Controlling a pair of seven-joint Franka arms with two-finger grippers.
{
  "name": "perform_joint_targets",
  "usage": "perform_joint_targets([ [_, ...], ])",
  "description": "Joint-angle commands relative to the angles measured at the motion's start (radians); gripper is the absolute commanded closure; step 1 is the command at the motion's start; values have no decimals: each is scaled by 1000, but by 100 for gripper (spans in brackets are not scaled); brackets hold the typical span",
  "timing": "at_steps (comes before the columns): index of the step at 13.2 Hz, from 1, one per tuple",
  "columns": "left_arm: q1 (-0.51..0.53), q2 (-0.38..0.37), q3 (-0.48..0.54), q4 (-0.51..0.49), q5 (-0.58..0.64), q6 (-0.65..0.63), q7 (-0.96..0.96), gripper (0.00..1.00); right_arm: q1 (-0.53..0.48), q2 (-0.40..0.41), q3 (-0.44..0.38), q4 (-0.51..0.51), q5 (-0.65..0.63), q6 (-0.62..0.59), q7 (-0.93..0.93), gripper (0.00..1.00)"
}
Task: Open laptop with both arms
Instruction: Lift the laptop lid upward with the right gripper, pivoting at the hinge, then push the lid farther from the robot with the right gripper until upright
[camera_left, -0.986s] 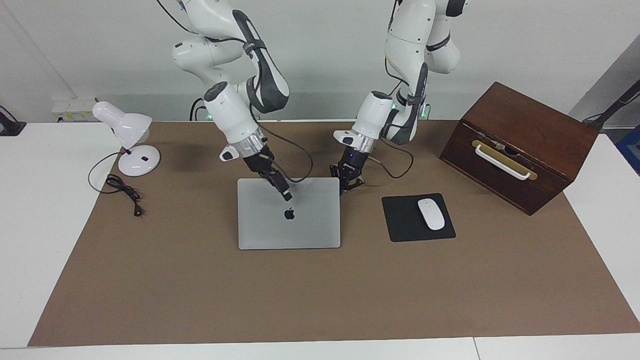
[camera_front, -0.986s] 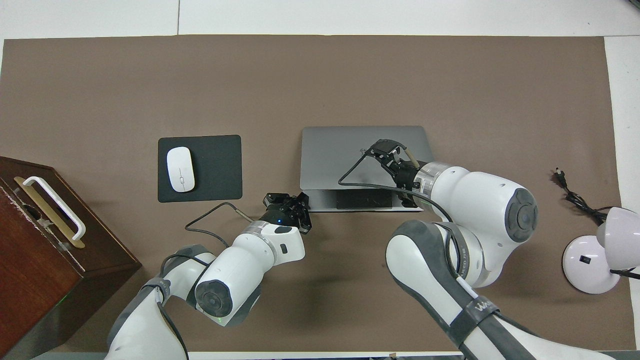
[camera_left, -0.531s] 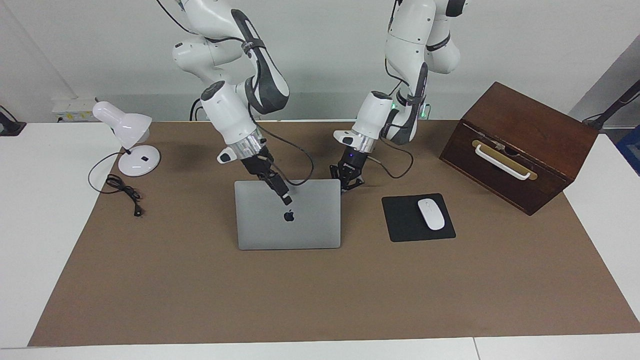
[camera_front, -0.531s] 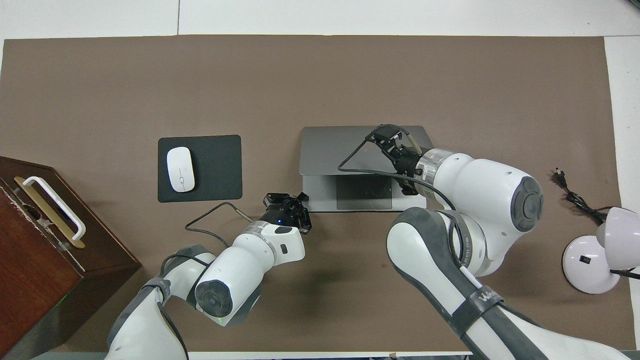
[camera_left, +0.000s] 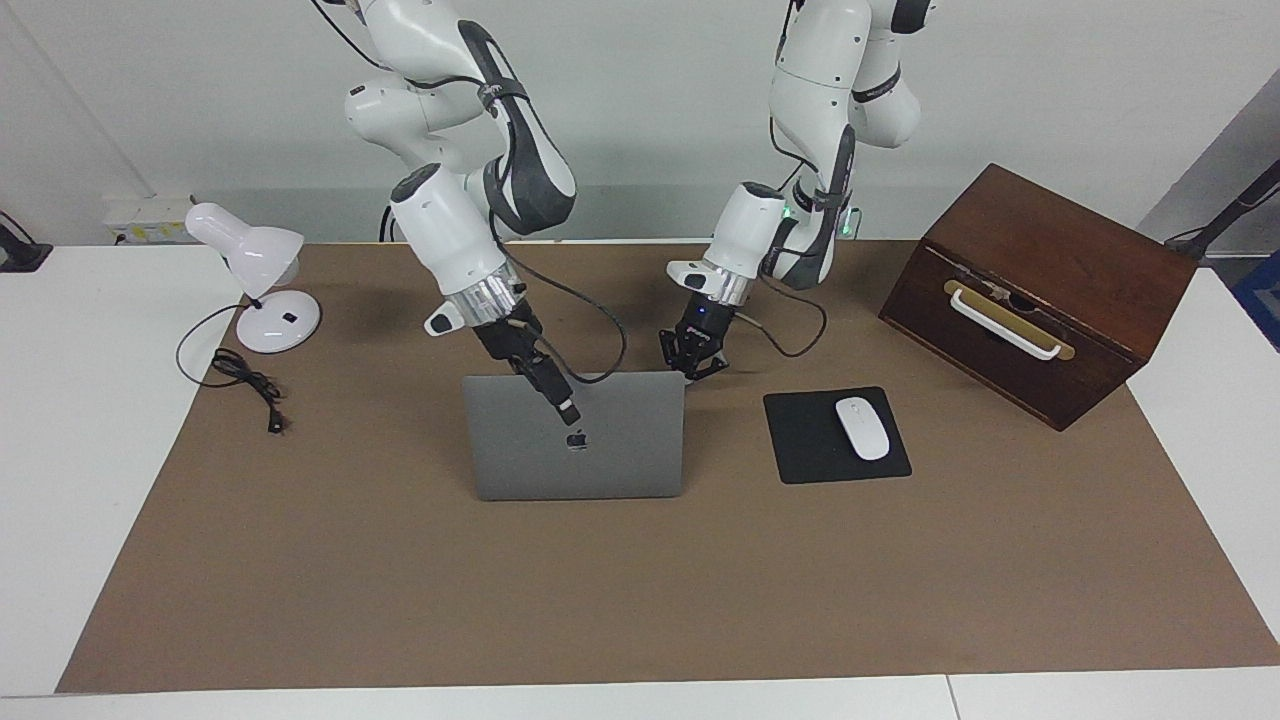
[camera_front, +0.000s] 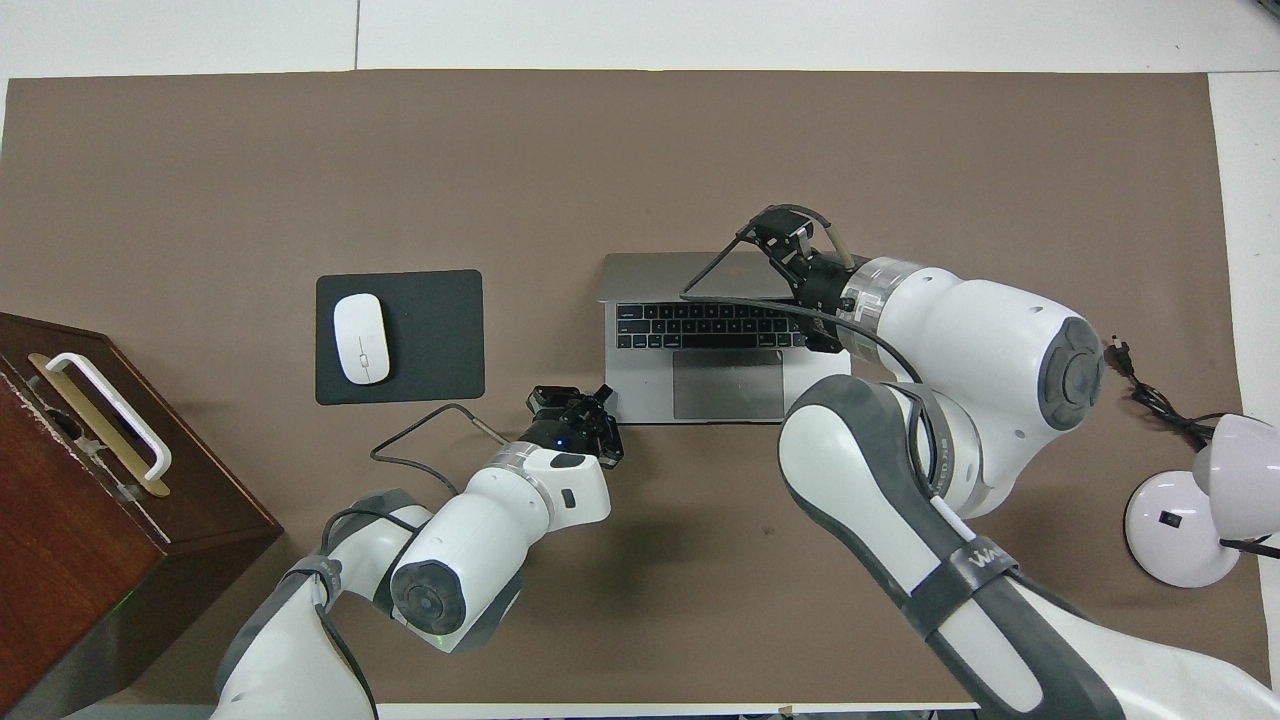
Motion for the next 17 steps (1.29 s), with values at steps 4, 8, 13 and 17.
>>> perform_joint_targets([
  [4,-43,40,11,15,3,17,0,100,-15,71,-4,119,28,7,-50,0],
  [8,-49,40,11,15,-2,17,0,100,-15,90,-10,168,28,1,-52,0],
  [13,-49,40,11,15,-3,17,2,100,-18,153,-24,263,28,-1,-53,0],
  [17,-49,40,11,15,-3,17,2,100,-23,212,-36,351,29,-2,-53,0],
])
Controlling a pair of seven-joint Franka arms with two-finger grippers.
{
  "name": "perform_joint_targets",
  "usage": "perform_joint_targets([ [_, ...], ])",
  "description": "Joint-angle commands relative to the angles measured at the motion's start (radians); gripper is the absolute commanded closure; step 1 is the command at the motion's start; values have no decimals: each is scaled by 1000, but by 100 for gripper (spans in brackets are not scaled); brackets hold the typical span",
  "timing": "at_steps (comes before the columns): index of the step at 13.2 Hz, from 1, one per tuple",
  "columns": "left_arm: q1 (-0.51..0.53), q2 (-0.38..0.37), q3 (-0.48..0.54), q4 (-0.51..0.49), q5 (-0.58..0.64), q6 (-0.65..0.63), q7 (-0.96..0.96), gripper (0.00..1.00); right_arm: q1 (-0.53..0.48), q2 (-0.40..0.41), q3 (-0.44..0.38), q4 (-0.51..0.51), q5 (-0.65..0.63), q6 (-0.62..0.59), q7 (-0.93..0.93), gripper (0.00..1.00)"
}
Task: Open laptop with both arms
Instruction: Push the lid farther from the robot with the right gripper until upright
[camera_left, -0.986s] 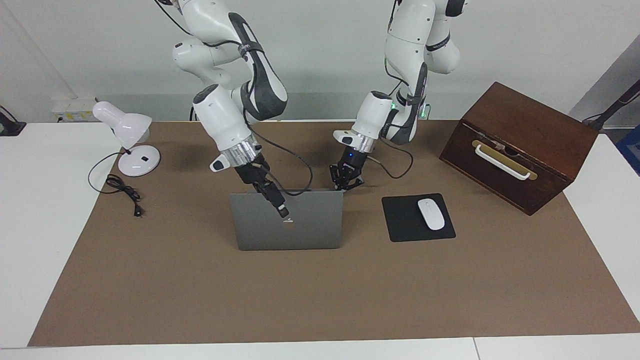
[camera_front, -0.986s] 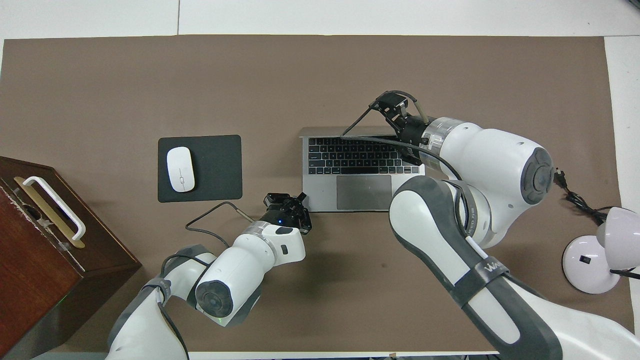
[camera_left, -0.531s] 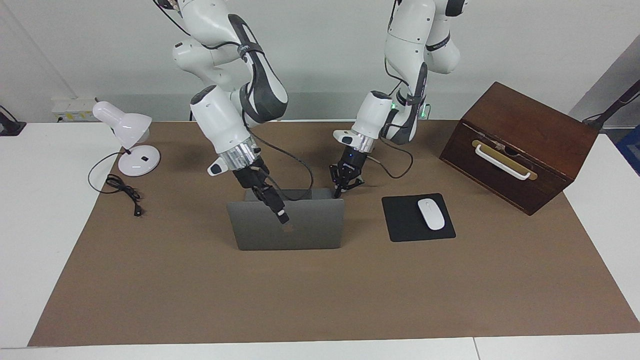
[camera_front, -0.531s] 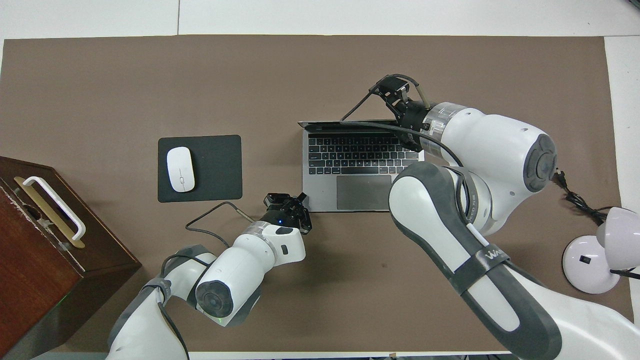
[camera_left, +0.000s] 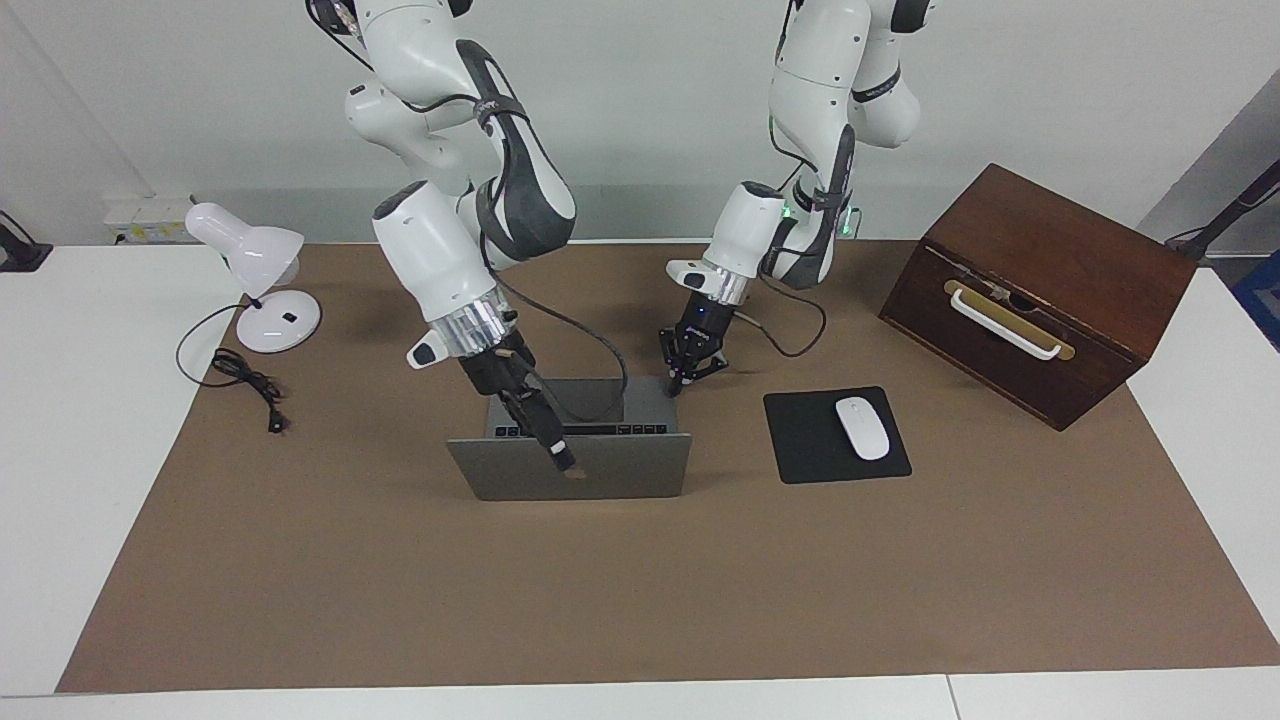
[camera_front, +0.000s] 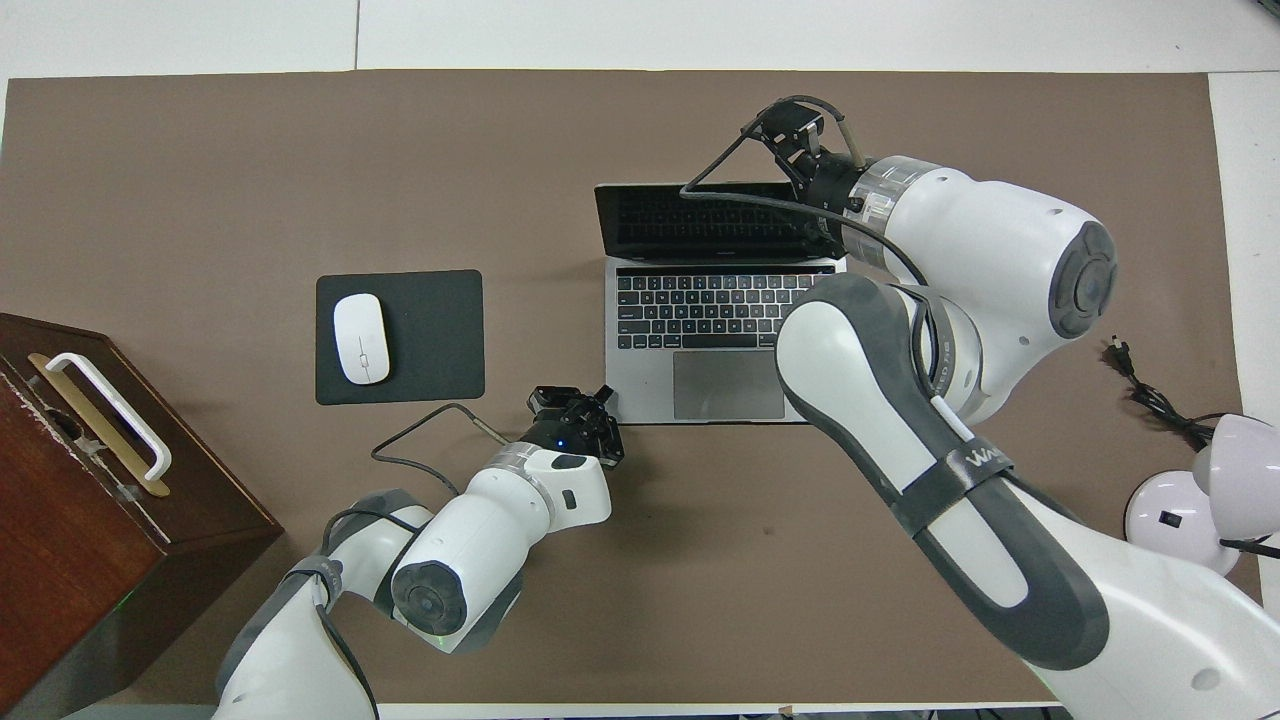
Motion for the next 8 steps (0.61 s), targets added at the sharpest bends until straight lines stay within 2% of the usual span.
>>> perform_joint_targets([
  [1,-43,40,5,15,-3,17,-3,100,-17,65,1,90,29,-2,-49,0],
  [6,-49,40,5,15,-3,17,-3,100,-20,79,-5,110,28,-5,-47,0],
  [8,-49,40,6,15,-3,17,-3,100,-20,64,-10,113,26,-68,-43,0],
])
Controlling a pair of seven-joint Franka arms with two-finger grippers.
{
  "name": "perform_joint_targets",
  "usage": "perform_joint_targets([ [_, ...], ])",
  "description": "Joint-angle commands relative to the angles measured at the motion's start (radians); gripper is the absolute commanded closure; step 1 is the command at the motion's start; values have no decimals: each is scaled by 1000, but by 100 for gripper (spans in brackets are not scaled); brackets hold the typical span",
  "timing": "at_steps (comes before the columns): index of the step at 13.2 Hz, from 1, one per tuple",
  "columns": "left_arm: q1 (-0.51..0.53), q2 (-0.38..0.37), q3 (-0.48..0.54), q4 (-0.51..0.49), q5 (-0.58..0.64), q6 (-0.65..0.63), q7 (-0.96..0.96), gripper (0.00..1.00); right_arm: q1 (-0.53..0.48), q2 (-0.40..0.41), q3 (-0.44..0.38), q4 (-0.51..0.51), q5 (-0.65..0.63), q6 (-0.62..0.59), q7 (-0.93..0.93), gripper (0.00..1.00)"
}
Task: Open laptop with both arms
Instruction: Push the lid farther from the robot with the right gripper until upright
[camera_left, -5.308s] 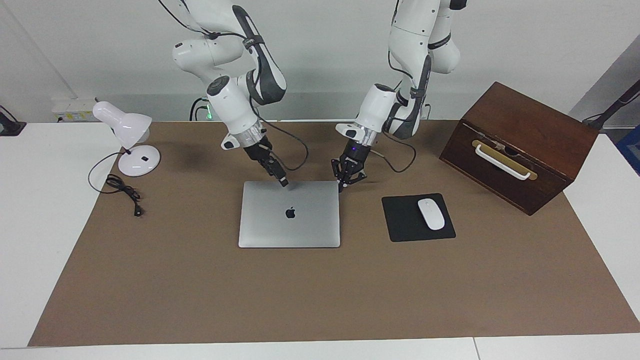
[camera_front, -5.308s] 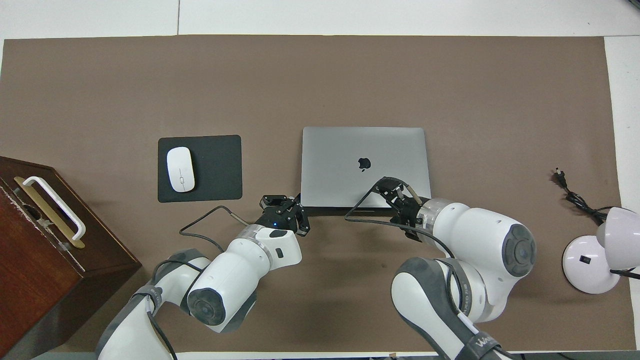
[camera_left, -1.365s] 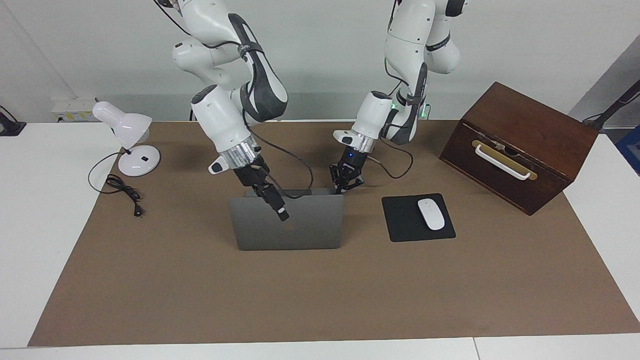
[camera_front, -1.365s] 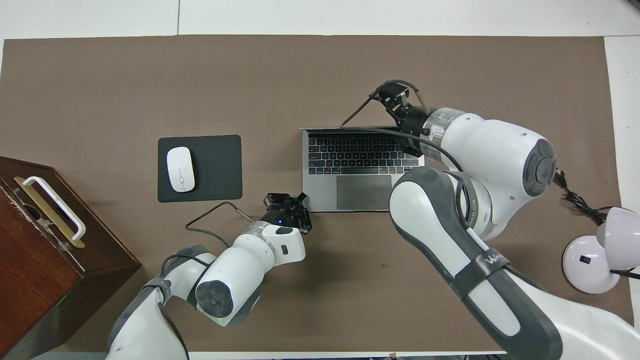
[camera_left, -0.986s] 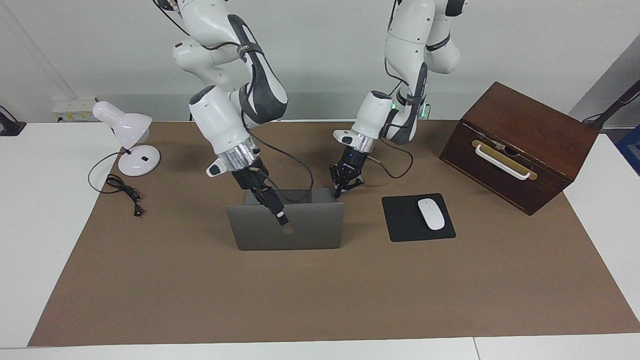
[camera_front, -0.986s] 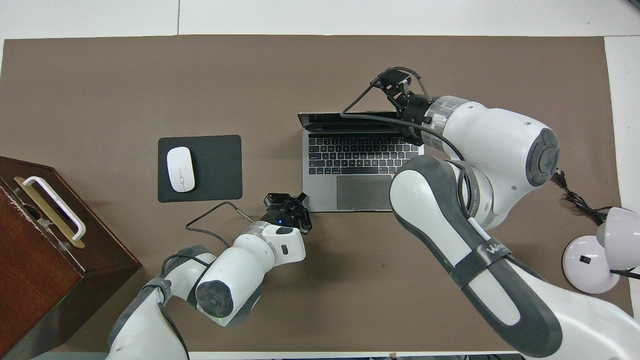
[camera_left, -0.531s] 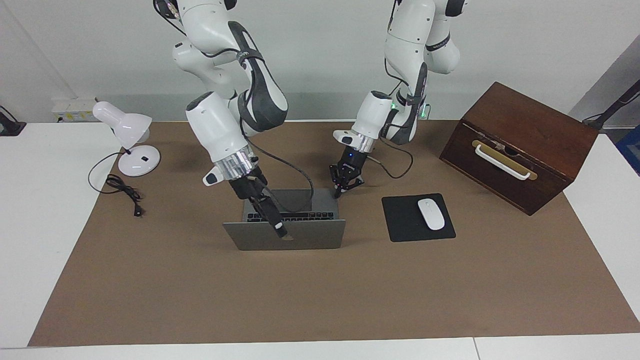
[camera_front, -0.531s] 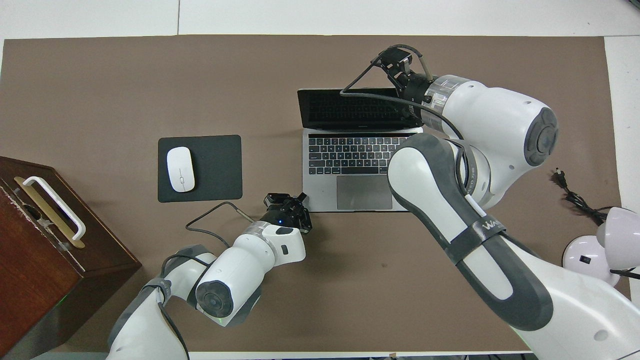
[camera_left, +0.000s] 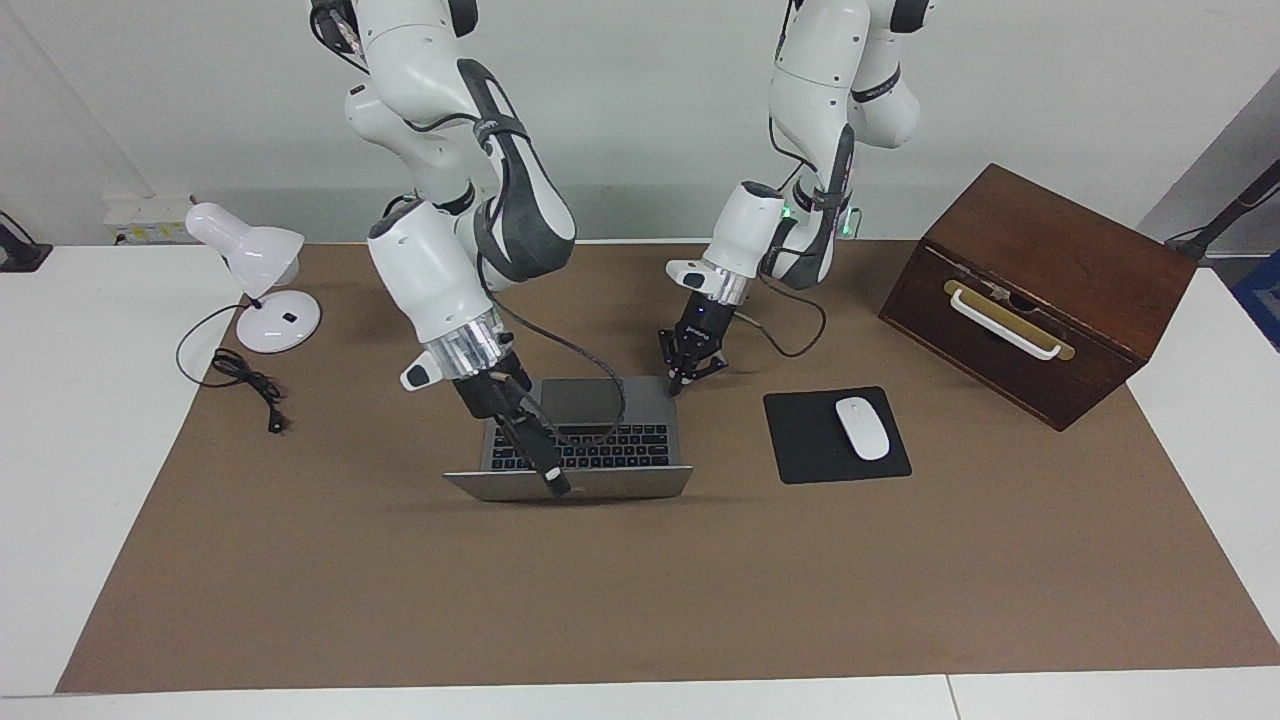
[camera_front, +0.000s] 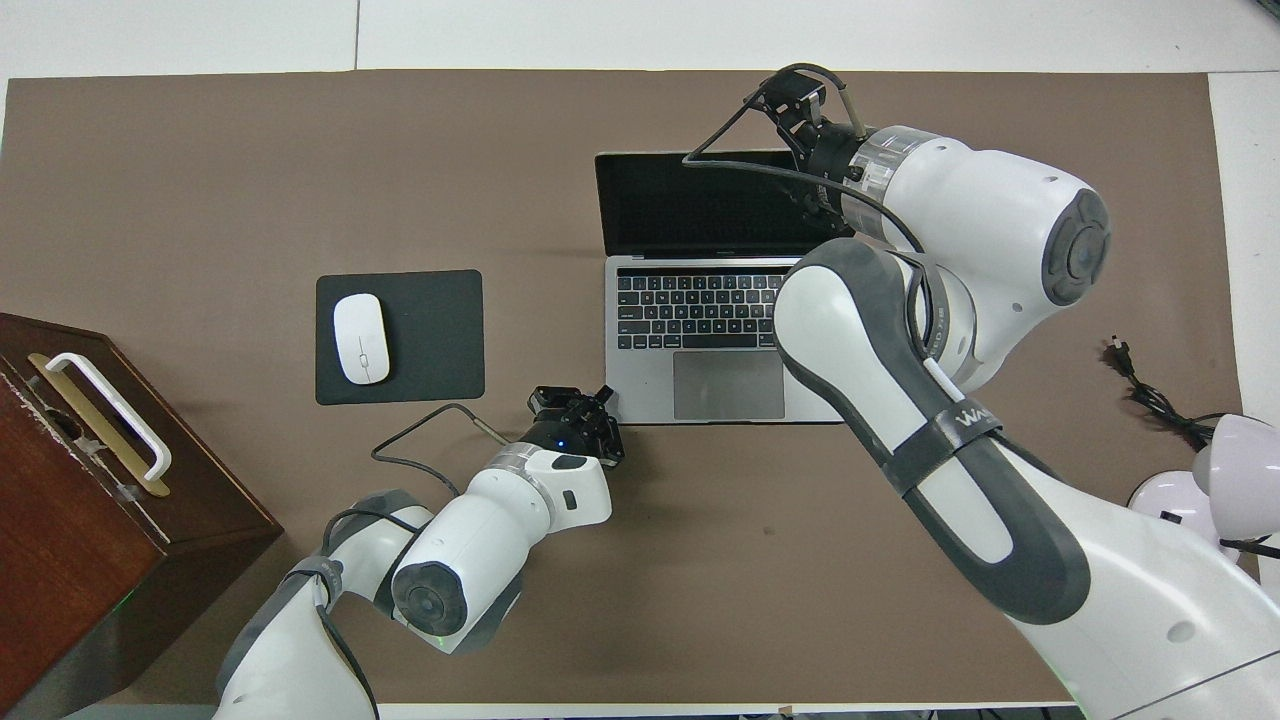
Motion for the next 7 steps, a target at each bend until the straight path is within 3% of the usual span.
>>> perform_joint_targets([
  [1,-44,40,2,15,-3,17,-4,100,-11,-25,-10,31,26,-95,-37,0],
  [7,-44,40,0,15,-3,17,-4,100,-10,-280,-22,30,3,-398,177,0],
])
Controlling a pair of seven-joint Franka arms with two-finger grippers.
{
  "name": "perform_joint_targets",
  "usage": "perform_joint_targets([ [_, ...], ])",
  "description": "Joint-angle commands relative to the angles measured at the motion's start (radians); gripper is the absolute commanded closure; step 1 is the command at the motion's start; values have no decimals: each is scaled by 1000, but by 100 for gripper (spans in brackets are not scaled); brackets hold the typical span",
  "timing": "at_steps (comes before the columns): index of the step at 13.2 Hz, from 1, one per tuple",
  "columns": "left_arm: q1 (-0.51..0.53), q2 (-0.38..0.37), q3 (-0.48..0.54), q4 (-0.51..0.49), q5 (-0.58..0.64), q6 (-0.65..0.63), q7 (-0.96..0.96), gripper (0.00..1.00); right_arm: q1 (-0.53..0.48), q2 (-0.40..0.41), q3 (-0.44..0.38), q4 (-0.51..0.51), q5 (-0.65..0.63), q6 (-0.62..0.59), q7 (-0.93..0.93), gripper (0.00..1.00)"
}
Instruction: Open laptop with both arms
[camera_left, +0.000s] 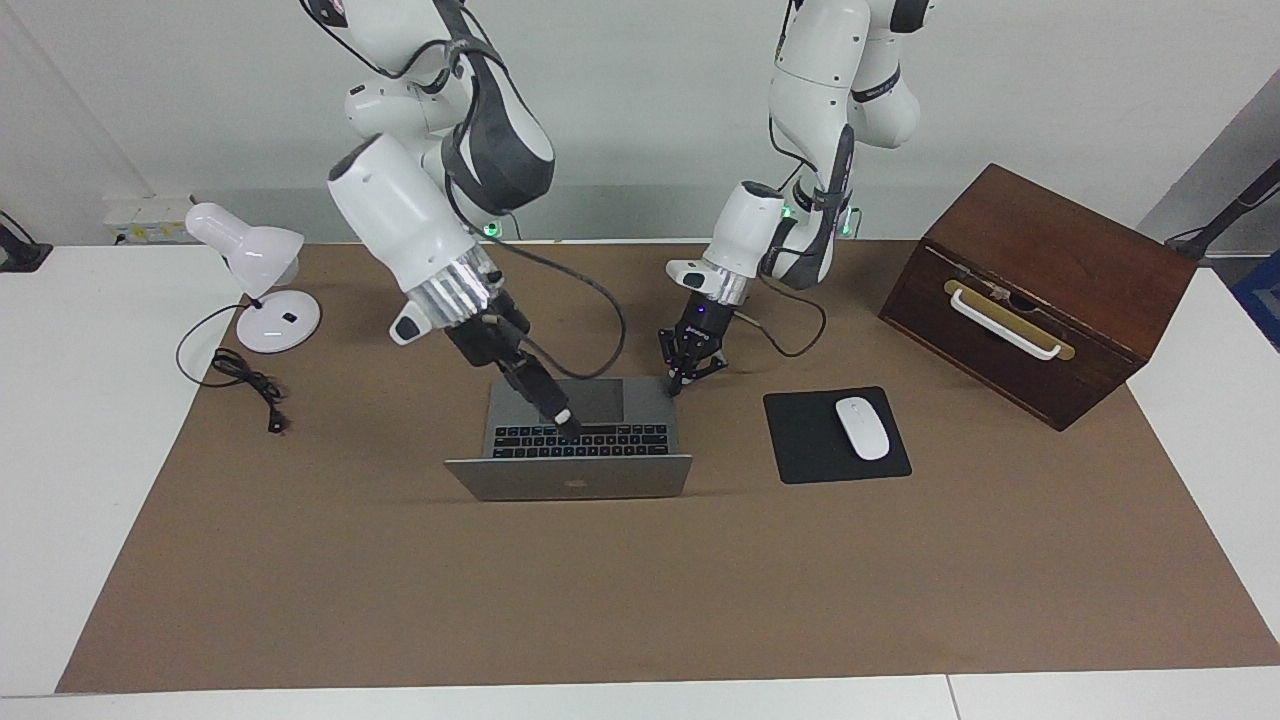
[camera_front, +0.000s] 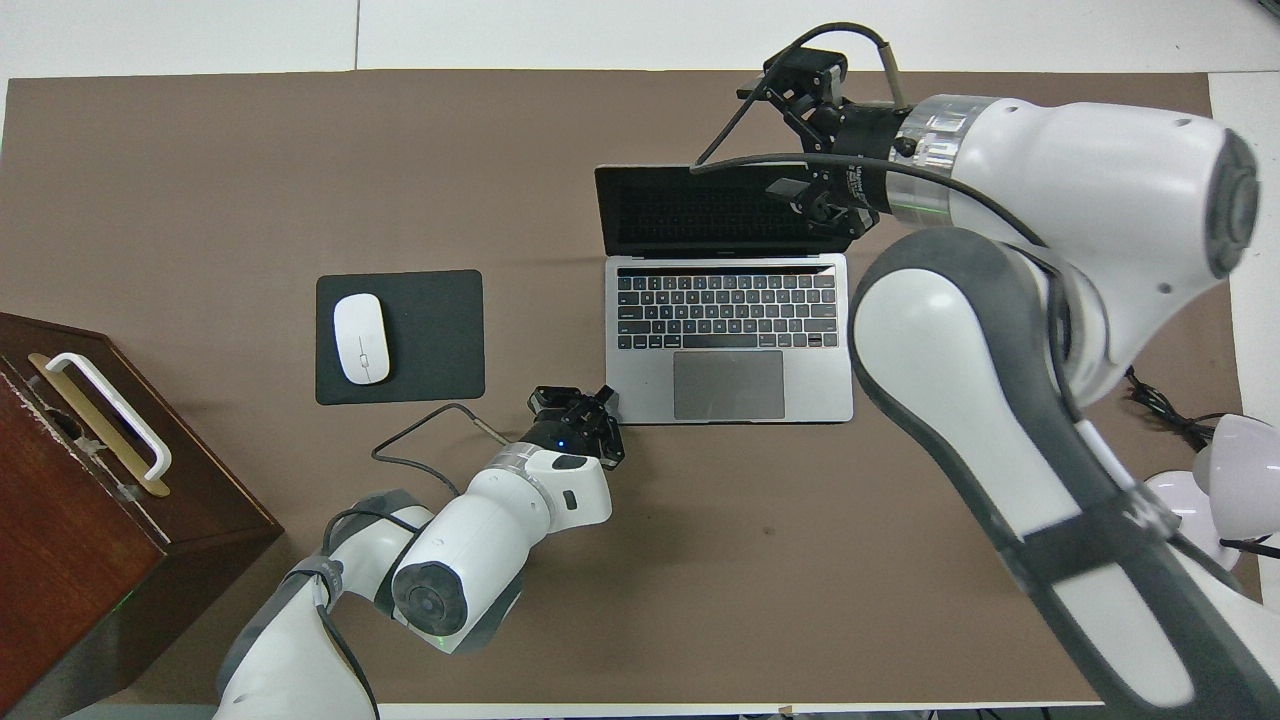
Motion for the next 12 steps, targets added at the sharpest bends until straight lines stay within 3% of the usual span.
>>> perform_joint_targets([
  [1,-43,40,0,15,-3,17,-4,100,-14,-106,-17,10,-66,-117,9,0],
  [3,-43,40,0,18,-26,17,-4,100,-34,-106,-22,100,-268,-182,-133,0],
  [7,-59,16,0,20,-68,17,-7,100,-88,-89,-83,146,-333,-263,-627,0],
  [12,-45,-44,-3,-2,-69,15,-55,100,-200,-132,-80,127,-609,-635,-849,0],
])
